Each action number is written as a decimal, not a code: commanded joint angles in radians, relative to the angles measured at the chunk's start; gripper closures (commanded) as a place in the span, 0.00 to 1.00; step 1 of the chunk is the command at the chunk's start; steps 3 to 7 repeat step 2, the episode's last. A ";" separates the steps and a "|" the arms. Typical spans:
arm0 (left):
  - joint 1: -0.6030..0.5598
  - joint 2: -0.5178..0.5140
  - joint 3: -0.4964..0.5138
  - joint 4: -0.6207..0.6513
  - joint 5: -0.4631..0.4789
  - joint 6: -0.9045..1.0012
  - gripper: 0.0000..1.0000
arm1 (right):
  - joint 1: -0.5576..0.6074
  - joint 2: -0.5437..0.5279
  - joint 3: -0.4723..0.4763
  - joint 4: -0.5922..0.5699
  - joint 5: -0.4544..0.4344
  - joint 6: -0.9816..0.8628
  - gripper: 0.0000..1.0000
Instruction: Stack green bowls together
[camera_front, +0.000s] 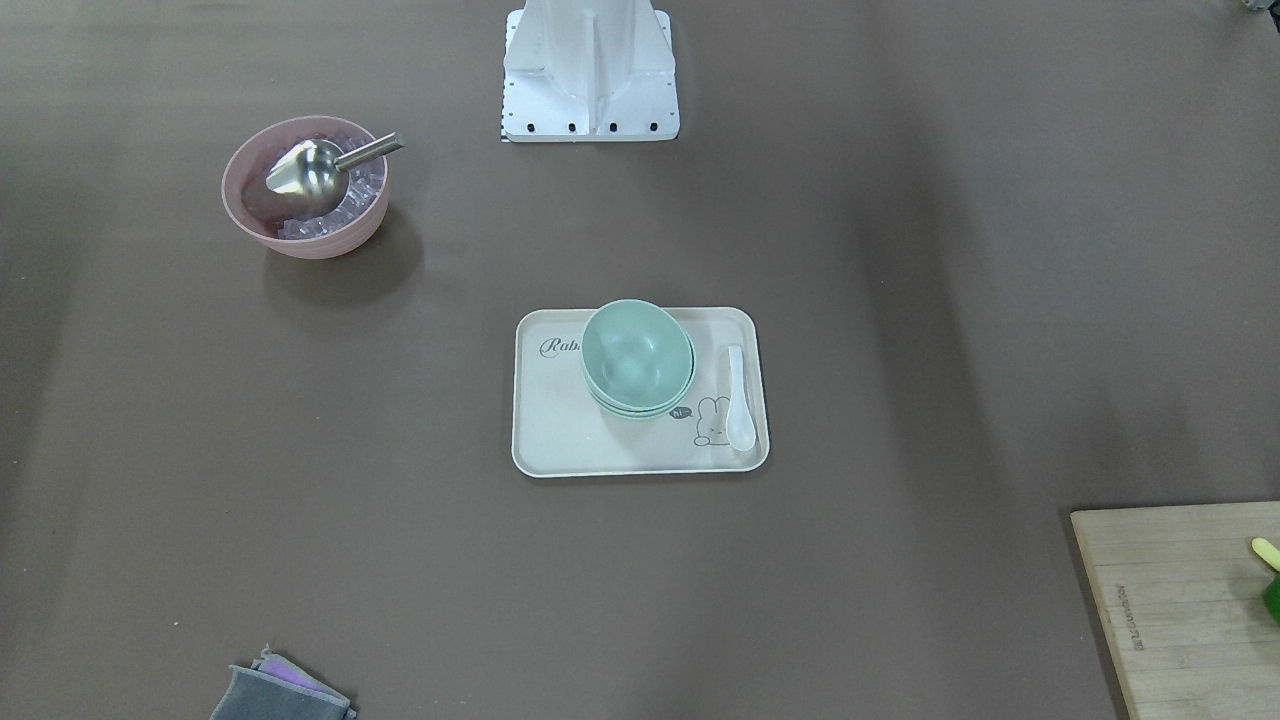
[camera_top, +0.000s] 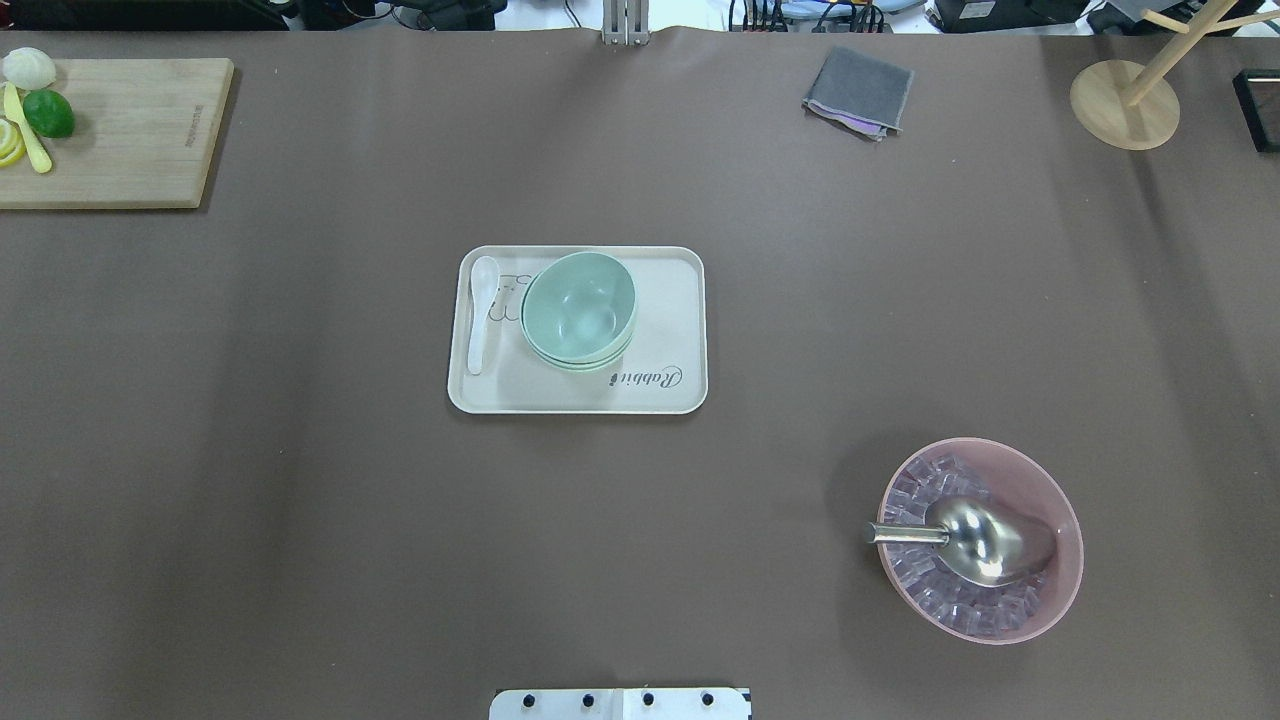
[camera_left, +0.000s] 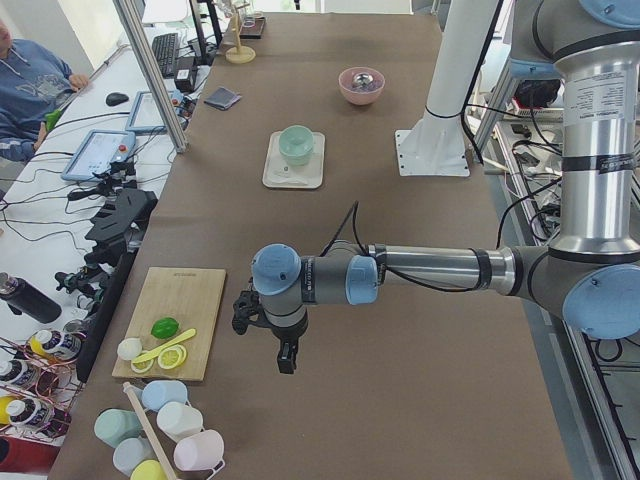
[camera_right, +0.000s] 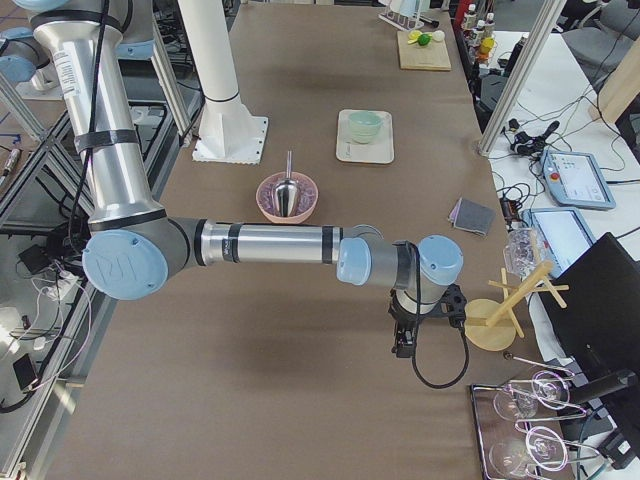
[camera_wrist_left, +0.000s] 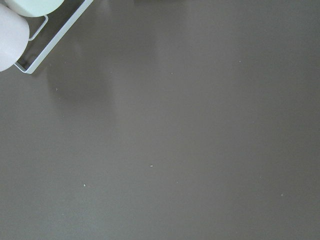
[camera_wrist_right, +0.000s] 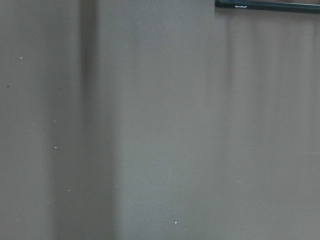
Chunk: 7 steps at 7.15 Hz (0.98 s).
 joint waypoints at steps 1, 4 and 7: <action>0.001 -0.001 -0.001 0.000 0.000 0.000 0.02 | 0.000 0.000 0.000 0.001 0.000 0.000 0.00; 0.001 -0.001 -0.001 0.000 0.000 0.000 0.02 | 0.000 0.000 0.000 0.001 0.000 0.000 0.00; 0.001 -0.001 -0.001 0.000 0.000 0.000 0.02 | 0.000 0.000 0.000 0.001 0.000 0.000 0.00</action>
